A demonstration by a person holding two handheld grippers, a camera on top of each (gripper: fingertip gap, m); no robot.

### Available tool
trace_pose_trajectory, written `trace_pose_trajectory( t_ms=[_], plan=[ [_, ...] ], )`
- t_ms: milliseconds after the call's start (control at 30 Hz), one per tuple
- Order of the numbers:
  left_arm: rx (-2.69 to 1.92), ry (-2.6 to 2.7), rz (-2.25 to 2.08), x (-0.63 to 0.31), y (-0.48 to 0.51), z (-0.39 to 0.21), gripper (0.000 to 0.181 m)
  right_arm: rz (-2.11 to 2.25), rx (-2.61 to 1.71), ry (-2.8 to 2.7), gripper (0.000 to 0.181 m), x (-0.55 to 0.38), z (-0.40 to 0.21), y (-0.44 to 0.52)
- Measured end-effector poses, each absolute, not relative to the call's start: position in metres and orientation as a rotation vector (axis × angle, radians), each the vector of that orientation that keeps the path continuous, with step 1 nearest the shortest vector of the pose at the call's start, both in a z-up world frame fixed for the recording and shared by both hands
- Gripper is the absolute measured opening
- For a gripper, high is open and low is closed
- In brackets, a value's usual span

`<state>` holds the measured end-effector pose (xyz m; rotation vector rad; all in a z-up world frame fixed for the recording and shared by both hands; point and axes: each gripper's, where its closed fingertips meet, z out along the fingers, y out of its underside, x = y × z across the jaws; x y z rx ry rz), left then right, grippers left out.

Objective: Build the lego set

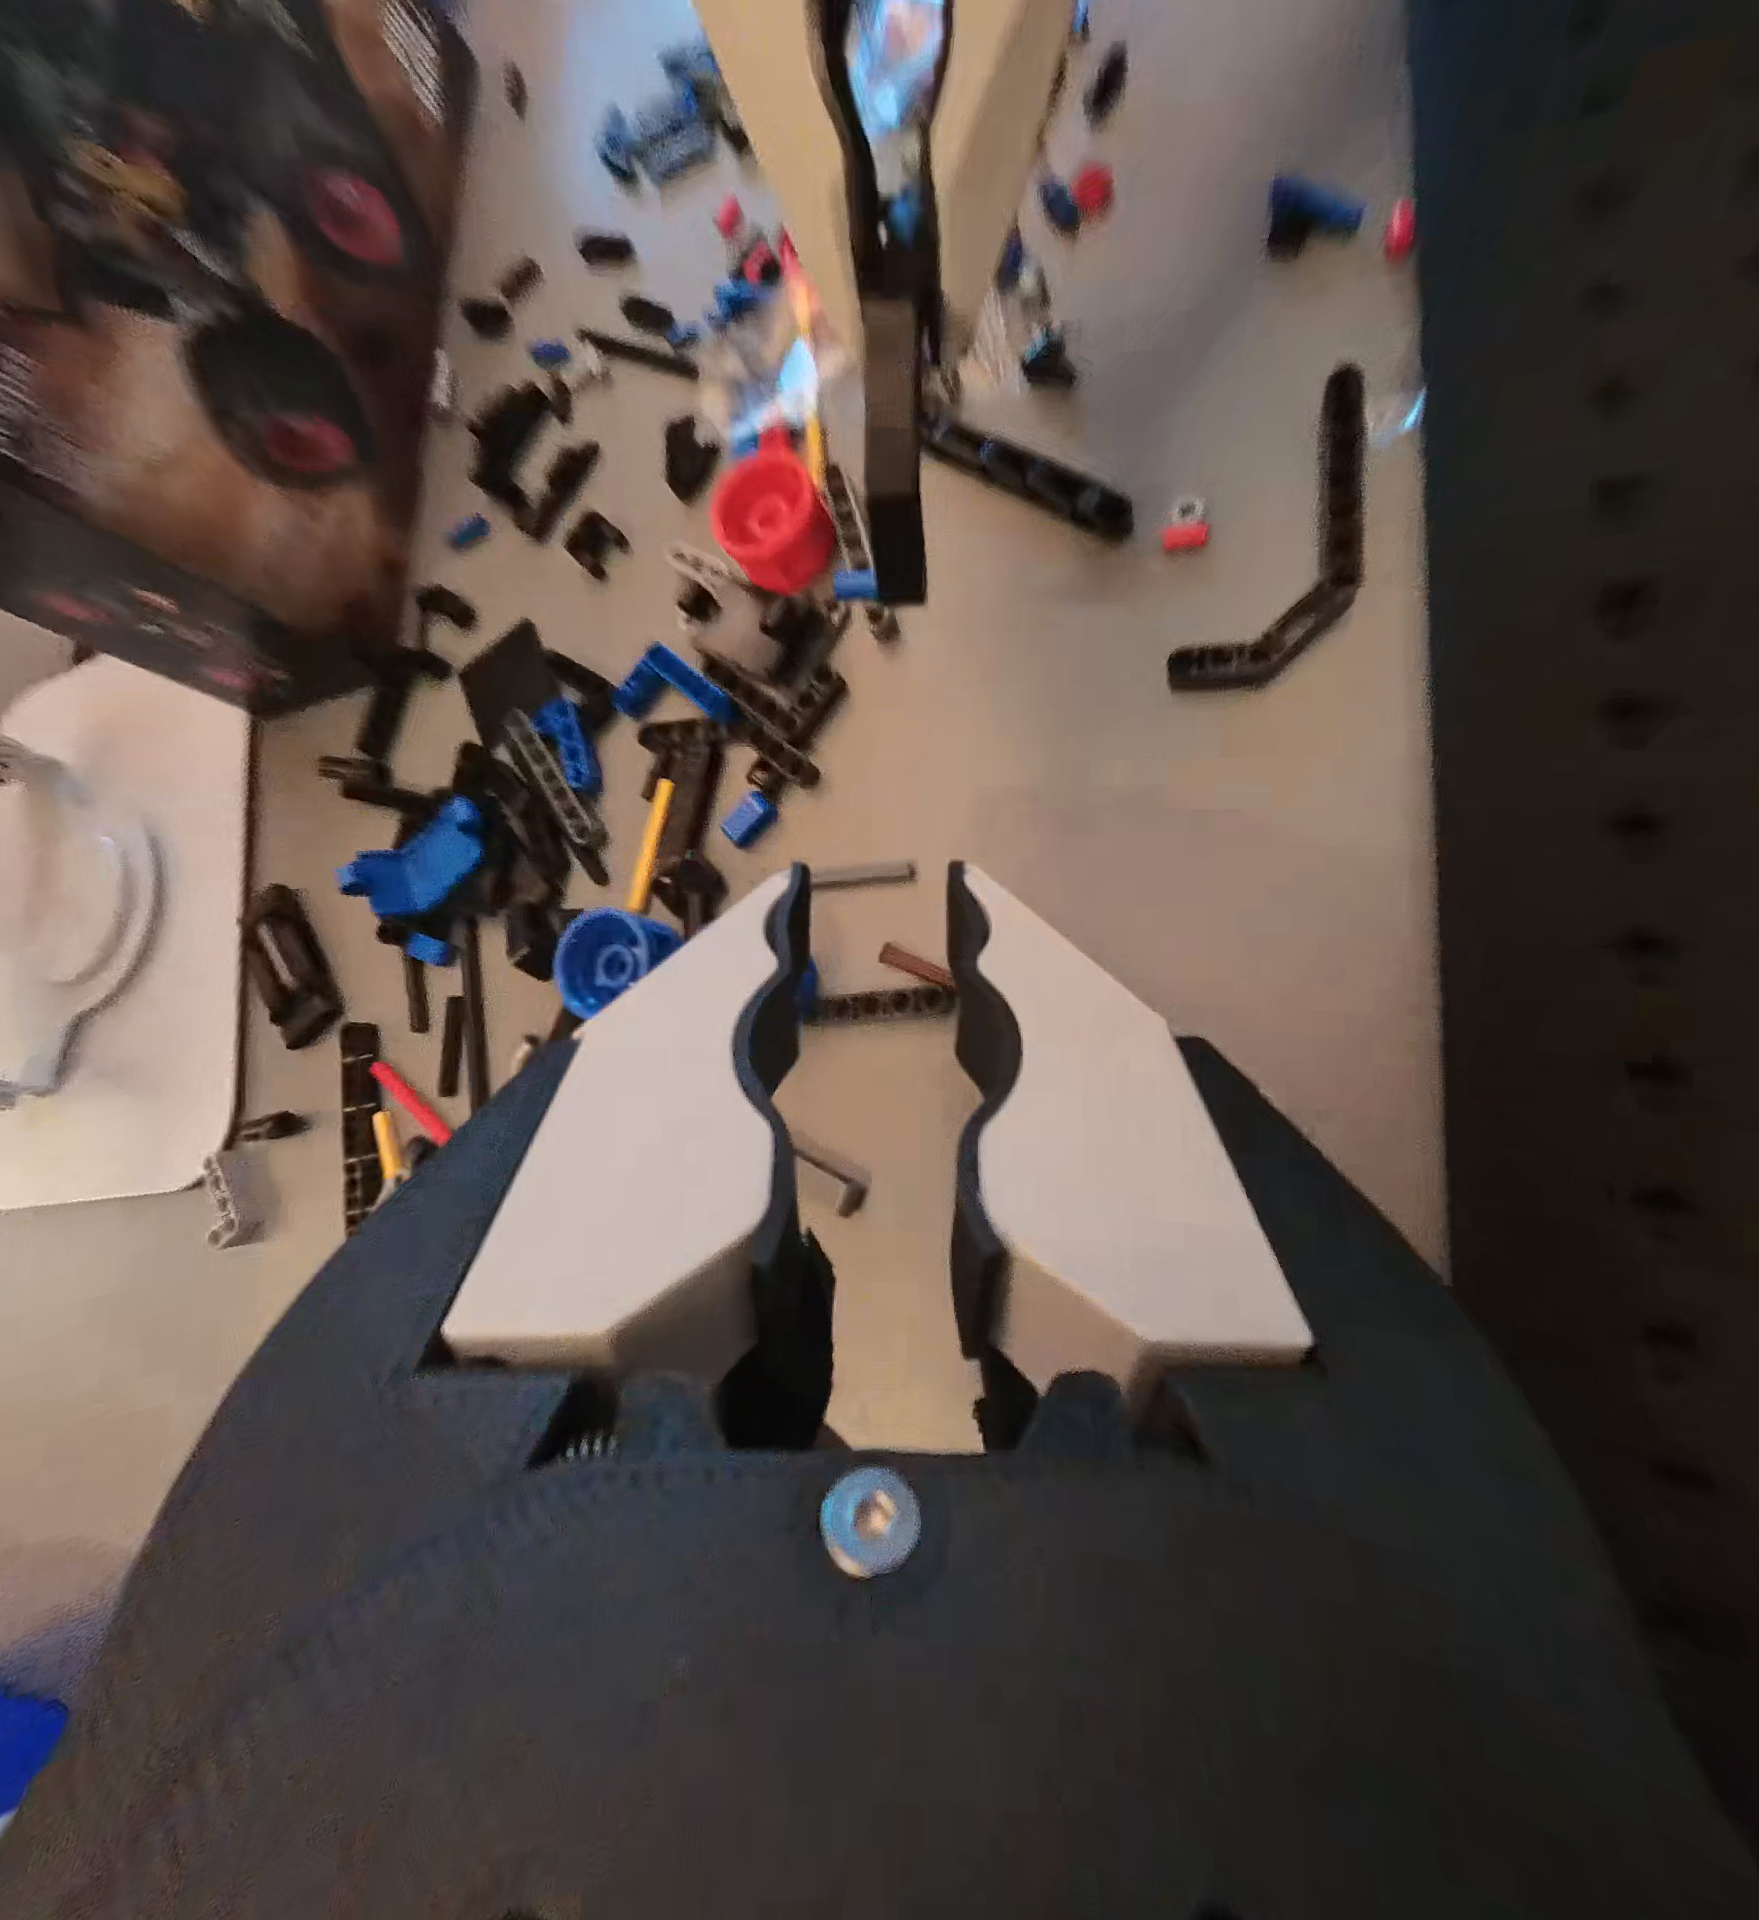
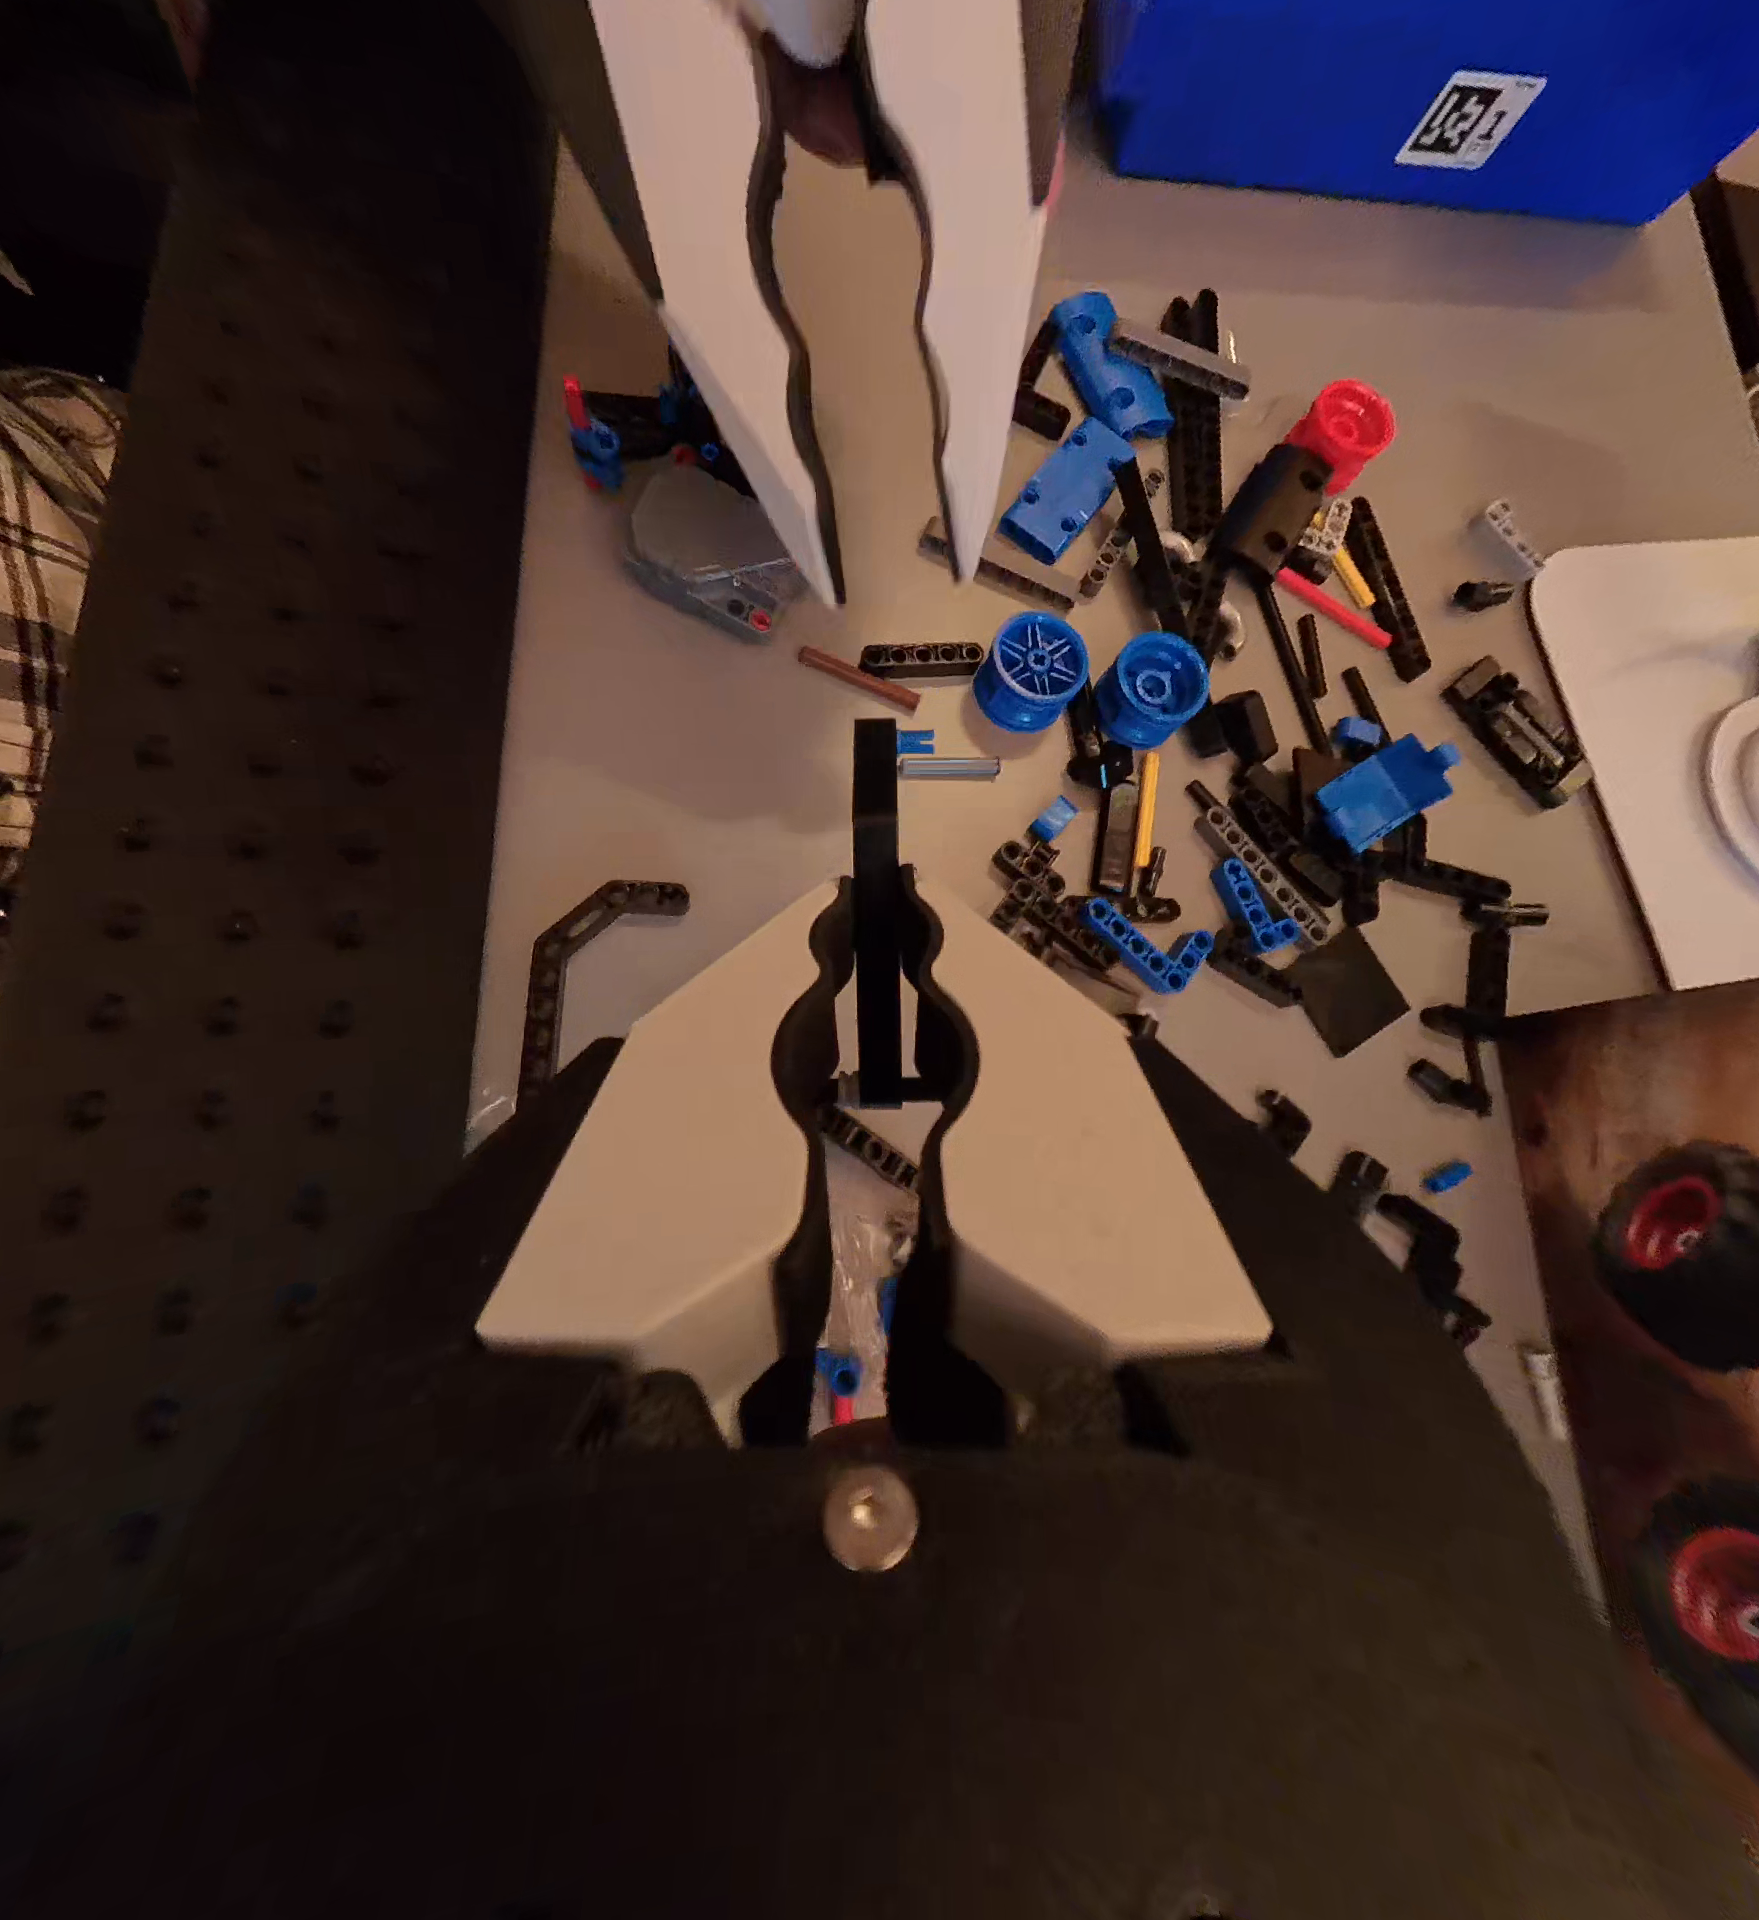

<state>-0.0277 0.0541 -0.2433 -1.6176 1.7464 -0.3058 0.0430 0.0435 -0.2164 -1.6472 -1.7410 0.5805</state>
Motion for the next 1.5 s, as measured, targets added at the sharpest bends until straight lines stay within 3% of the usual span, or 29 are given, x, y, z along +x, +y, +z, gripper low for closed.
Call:
trace_pose_trajectory(
  t_ms=[500,900,1100,1300,1500],
  plan=[
    [-1.755,1.946,-0.293,-0.019,0.087,-0.288,0.03,0.693,-1.665,-1.624,0.005,0.055,-0.236,0.051],
    [-1.709,2.003,-0.385,-0.014,0.078,-0.297,0.0,0.719,-1.651,-1.618,0.005,0.052,-0.238,0.051],
    [-1.693,2.02,-0.398,-0.012,0.073,-0.297,0.0,0.725,-1.652,-1.612,0.005,0.053,-0.238,0.051],
    [-1.69,1.972,-0.432,-0.018,0.08,-0.285,0.016,0.732,-1.653,-1.605,0.005,0.055,-0.238,0.051],
    [-1.676,1.963,-0.4,-0.019,0.085,-0.282,0.018,0.731,-1.633,-1.571,0.005,0.055,-0.232,0.054]
  ],
)
